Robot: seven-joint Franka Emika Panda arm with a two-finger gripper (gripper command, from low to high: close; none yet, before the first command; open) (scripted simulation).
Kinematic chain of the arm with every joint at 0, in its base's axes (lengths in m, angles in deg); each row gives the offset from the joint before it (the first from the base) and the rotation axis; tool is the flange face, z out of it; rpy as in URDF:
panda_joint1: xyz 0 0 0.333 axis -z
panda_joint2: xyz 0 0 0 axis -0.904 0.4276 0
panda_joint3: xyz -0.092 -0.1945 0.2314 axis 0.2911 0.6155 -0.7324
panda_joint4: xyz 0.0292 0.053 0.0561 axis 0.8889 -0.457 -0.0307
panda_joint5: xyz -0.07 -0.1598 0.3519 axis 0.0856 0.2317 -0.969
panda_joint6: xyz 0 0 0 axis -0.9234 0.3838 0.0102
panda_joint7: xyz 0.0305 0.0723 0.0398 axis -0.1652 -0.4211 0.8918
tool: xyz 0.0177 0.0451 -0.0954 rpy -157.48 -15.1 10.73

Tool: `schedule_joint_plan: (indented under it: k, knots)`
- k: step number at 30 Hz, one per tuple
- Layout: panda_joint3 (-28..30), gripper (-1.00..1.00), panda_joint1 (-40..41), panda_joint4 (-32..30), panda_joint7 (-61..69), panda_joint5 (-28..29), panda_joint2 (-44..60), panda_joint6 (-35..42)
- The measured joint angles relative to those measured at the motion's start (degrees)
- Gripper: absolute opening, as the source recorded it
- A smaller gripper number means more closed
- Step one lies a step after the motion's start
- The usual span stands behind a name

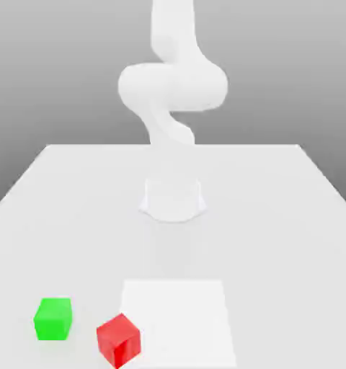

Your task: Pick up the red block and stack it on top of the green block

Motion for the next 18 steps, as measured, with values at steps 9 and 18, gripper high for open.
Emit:
schedule_joint_plan:
  k: [9, 18]
  knots:
    - [10.05, 0.00, -7.38, -2.96, 20.79, -5.85, 19.09, -6.49]
    - [14.45, 0.00, -9.19, -5.86, 41.21, -11.57, 37.85, -12.84]
